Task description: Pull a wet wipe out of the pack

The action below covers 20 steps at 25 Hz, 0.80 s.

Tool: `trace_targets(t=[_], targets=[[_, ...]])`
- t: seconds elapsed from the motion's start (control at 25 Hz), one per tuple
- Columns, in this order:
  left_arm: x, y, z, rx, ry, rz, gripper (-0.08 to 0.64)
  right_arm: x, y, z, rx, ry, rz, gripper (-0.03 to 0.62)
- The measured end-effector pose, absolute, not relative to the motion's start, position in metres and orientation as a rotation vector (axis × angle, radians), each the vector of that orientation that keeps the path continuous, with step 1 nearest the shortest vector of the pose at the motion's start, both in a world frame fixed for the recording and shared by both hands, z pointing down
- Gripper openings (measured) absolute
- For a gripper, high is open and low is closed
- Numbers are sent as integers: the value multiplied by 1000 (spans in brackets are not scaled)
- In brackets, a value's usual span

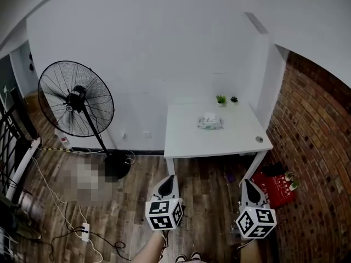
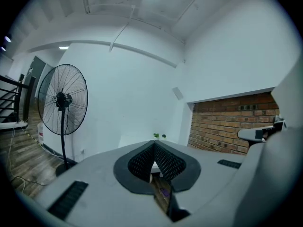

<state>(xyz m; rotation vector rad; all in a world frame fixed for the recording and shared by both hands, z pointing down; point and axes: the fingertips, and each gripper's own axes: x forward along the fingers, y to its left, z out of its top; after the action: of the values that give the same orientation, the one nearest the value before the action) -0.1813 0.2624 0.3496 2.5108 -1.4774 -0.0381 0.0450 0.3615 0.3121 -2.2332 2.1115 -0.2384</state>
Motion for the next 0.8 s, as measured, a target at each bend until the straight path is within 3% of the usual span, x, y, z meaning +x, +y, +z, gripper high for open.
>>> trace_targets(t=[0.8], targets=[[-180,267,362,2475,-1509,-13,0,55,364,314,-2254,2122,-230,81]])
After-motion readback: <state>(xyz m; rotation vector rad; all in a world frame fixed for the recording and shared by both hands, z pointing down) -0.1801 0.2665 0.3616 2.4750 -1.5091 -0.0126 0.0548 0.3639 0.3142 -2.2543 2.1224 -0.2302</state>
